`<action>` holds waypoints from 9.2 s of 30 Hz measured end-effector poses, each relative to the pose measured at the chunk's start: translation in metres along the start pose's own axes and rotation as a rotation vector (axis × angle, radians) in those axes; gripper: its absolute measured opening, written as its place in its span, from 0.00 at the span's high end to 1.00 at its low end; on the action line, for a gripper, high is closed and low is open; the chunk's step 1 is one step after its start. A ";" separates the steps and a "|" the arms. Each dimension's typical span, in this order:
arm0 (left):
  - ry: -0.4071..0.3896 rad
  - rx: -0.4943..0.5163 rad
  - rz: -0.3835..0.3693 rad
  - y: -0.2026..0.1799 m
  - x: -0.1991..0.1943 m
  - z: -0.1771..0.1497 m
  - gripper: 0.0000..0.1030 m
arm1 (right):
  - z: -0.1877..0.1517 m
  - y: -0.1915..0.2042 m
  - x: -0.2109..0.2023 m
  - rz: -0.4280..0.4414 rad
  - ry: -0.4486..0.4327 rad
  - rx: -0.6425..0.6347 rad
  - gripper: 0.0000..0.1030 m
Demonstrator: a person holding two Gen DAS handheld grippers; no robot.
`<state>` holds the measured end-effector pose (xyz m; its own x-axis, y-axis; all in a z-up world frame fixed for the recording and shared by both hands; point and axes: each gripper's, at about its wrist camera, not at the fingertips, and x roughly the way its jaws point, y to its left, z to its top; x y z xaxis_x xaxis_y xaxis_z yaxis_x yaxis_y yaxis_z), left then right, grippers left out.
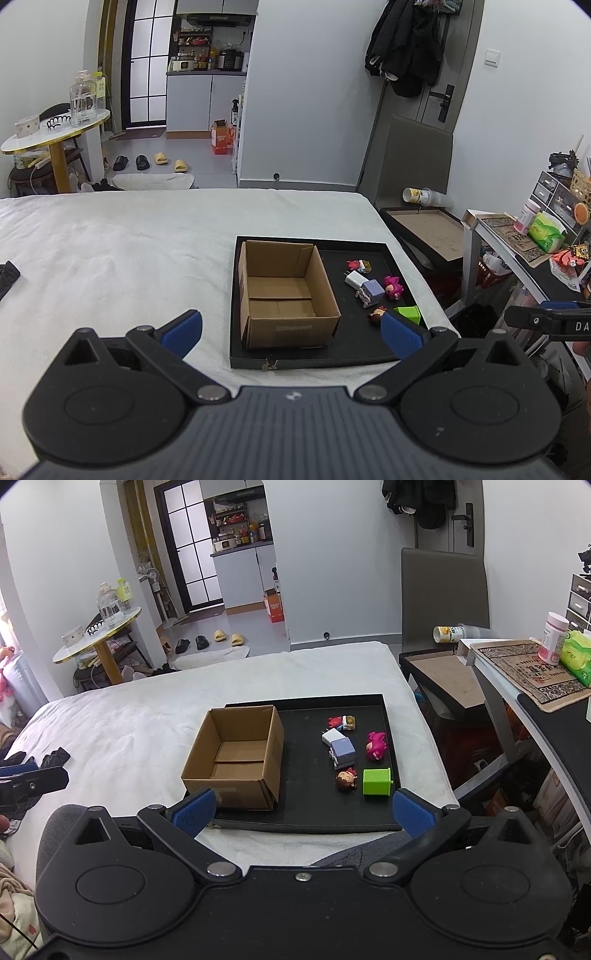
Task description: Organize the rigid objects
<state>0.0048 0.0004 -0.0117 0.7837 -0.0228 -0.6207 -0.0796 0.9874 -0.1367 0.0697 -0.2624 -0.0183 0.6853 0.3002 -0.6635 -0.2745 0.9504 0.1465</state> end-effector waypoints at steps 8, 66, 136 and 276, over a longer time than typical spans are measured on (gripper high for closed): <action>0.020 -0.004 0.011 0.002 0.017 0.002 0.01 | 0.003 0.000 0.010 0.004 0.016 0.006 0.00; 0.446 -0.268 0.090 0.067 0.265 0.029 0.45 | 0.046 -0.107 0.232 -0.080 0.365 0.281 0.21; 0.485 -0.321 -0.065 0.111 0.316 0.000 0.81 | 0.092 0.050 0.276 0.010 0.340 0.078 0.53; 0.538 -0.275 0.105 0.086 0.300 -0.001 0.88 | 0.013 -0.078 0.357 -0.094 0.551 0.210 0.66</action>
<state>0.2326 0.0786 -0.2108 0.3477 -0.0745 -0.9346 -0.3516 0.9137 -0.2036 0.3450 -0.2287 -0.2570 0.2337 0.1802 -0.9555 -0.0521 0.9836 0.1727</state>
